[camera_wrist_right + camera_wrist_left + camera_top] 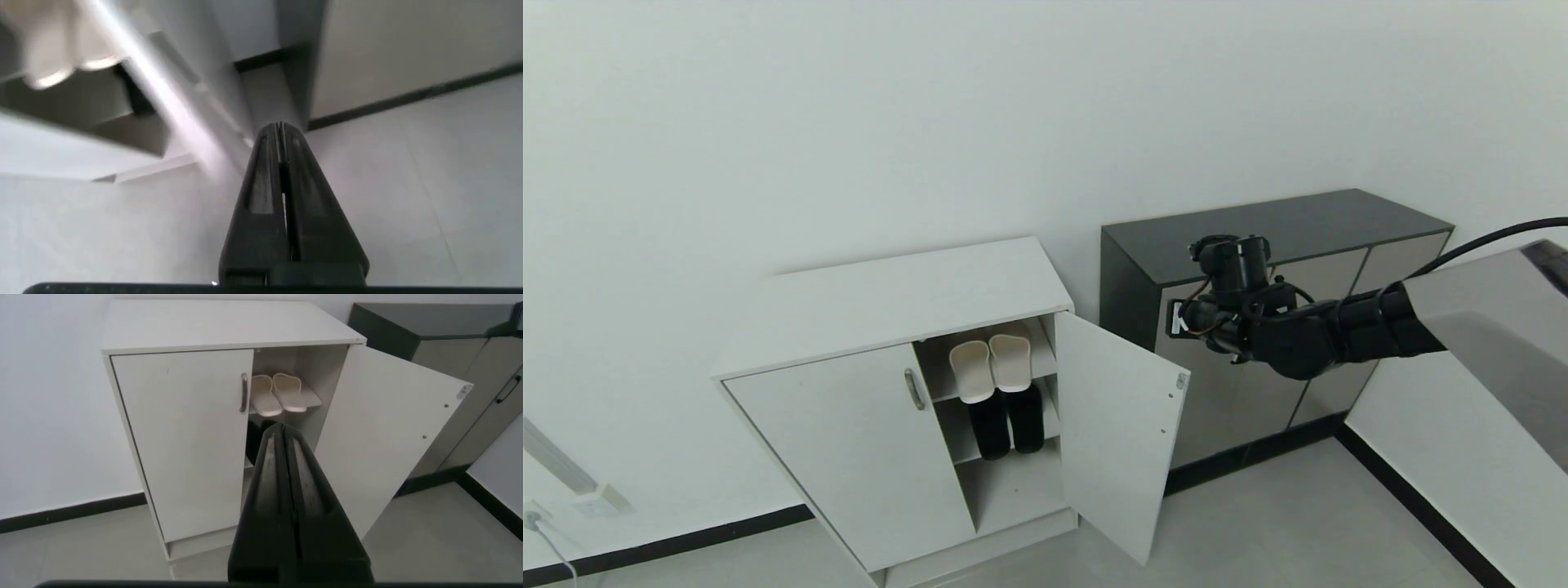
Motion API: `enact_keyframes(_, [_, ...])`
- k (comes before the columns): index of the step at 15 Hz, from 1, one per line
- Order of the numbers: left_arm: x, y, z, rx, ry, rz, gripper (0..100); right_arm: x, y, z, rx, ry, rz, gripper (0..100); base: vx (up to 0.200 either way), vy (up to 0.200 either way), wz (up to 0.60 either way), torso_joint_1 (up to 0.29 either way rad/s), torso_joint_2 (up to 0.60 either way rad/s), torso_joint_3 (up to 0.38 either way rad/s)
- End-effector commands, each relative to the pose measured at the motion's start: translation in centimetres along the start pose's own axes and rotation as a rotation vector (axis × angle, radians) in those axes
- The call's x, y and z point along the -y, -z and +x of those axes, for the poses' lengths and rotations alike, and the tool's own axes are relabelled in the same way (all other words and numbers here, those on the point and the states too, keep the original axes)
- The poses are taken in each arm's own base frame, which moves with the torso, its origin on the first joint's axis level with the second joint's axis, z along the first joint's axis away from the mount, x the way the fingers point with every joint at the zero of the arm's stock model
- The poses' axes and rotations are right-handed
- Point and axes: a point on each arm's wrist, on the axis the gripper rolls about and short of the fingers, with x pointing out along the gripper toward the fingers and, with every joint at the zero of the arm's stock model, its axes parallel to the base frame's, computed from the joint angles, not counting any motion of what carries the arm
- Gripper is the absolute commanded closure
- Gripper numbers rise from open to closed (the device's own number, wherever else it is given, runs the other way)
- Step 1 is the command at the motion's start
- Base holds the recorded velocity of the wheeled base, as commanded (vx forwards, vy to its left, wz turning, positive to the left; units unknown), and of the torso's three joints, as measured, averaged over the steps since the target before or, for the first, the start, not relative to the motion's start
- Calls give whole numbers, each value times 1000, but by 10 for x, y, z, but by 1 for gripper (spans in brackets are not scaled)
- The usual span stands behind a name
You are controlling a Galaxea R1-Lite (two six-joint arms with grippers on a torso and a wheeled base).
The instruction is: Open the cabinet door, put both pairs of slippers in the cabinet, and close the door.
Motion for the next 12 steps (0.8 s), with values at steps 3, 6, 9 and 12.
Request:
enact_keyframes(3, [0, 0, 0, -1, -1, -1, 100, 4, 19, 32, -28, 19, 2, 100, 0, 0, 0, 0, 0, 0])
enact_keyframes(6, [0, 0, 0, 1, -1, 1, 100, 6, 30, 40, -48, 25, -1, 100, 0, 0, 0, 0, 0, 0])
enact_keyframes(9, [0, 0, 0, 1, -1, 1, 100, 7, 44, 50, -78, 34, 4, 100, 0, 0, 0, 0, 0, 0])
enact_keyframes(12, [0, 0, 0, 1, -1, 1, 100, 7, 54, 55, -96, 38, -2, 100, 0, 0, 0, 0, 0, 0])
